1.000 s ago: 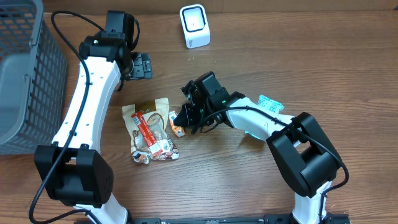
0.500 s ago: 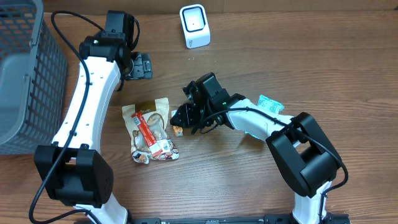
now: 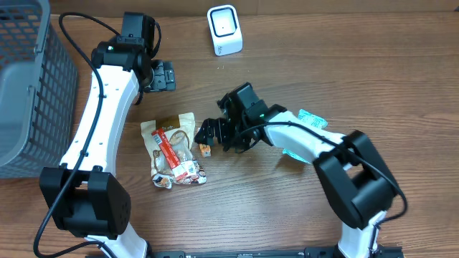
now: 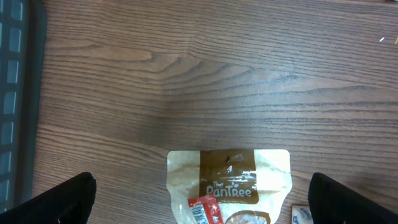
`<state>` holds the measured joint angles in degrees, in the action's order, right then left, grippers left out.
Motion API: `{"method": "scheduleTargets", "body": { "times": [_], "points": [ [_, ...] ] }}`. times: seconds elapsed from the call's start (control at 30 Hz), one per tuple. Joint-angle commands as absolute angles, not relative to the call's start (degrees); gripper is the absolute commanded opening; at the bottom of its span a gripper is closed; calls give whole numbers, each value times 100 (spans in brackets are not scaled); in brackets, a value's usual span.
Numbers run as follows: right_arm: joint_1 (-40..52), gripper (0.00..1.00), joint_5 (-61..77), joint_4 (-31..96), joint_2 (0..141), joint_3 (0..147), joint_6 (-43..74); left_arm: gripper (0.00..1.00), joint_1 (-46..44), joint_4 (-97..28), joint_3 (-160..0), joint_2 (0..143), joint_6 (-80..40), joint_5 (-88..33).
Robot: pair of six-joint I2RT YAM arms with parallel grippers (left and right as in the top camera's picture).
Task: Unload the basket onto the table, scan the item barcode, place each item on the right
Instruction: 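Move the right gripper right and grasp the teal wet-wipes pack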
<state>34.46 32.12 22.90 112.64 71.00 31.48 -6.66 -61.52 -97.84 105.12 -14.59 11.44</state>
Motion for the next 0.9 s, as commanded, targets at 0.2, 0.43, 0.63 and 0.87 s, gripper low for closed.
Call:
{"method": "scheduleTargets", "body": {
  "times": [0.2, 0.43, 0.63, 0.87],
  "points": [
    [2995, 100, 1946, 3385, 9841, 7649, 2965, 100, -676, -6147, -9874, 10425, -1479, 1219],
    [2528, 100, 1581, 4281, 8943, 7660, 2961, 100, -676, -6147, -9874, 10425, -1479, 1219],
    [2169, 100, 174, 5183, 8420, 7660, 2967, 100, -676, -6147, -9874, 10425, -1479, 1219],
    [1973, 100, -1776, 6521, 8527, 7647, 3806, 100, -676, -6147, -9874, 10425, -1479, 1219]
  ]
}}
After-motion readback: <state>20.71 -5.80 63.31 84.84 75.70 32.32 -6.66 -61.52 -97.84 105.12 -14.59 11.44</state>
